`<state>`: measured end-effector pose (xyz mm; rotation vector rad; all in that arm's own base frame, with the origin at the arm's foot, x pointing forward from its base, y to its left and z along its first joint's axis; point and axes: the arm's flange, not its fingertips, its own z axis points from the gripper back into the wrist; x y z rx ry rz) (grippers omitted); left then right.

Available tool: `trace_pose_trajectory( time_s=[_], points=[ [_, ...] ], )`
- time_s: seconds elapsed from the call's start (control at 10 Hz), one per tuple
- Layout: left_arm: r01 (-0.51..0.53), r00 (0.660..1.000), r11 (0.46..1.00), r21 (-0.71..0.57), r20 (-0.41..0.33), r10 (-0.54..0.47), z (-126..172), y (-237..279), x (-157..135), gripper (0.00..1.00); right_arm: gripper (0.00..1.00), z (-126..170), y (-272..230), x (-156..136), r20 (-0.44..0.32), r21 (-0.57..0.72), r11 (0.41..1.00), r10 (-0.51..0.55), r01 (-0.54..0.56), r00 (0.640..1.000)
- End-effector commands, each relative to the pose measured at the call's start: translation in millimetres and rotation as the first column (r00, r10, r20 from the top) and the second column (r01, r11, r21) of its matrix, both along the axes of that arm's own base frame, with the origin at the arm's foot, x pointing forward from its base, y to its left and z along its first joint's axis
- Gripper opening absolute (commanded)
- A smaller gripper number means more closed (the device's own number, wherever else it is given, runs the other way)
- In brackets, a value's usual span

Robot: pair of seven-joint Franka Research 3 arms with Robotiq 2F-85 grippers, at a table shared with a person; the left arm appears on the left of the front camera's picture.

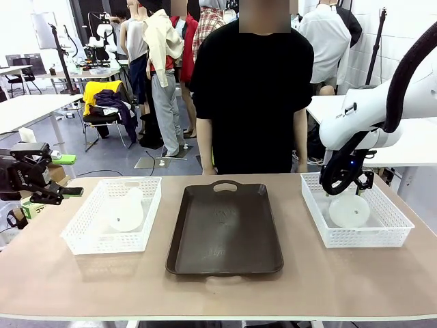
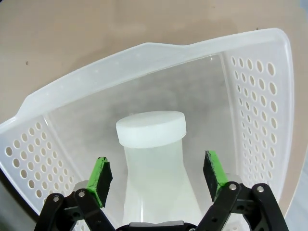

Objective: Prepare the laboratory tools.
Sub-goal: Pick up the Big flask that the person points to.

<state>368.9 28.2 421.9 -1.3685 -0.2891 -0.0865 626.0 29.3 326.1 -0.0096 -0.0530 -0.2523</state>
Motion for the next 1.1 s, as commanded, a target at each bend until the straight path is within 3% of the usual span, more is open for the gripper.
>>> trace_pose_trajectory(
  time_s=[0.0, 0.4, 0.5, 1.0],
  points=[
    [-0.002, 1.000, 1.000, -0.007, -0.001, 0.002, 1.6, 0.6, -0.6, 1.00, 0.77, 2.9, 2.5, 7.8, 0.015, -0.042, 0.999, 0.018, -0.017, 1.000],
    [-0.002, 1.000, 1.000, -0.007, -0.001, 0.002, 1.6, 0.6, -0.6, 1.00, 0.06, 5.3, 2.2, 8.8, 0.003, -0.056, 0.998, 0.025, -0.025, 1.000],
    [-0.002, 1.000, 1.000, -0.007, -0.001, 0.002, 1.6, 0.6, -0.6, 1.00, 0.00, 5.5, 2.1, 8.2, -0.002, -0.059, 0.998, 0.025, -0.025, 1.000],
    [-0.002, 1.000, 1.000, -0.007, -0.001, 0.002, 1.6, 0.6, -0.6, 1.00, 0.00, 5.4, -0.1, 2.6, 0.002, -0.027, 0.999, 0.020, -0.020, 1.000]
  ],
)
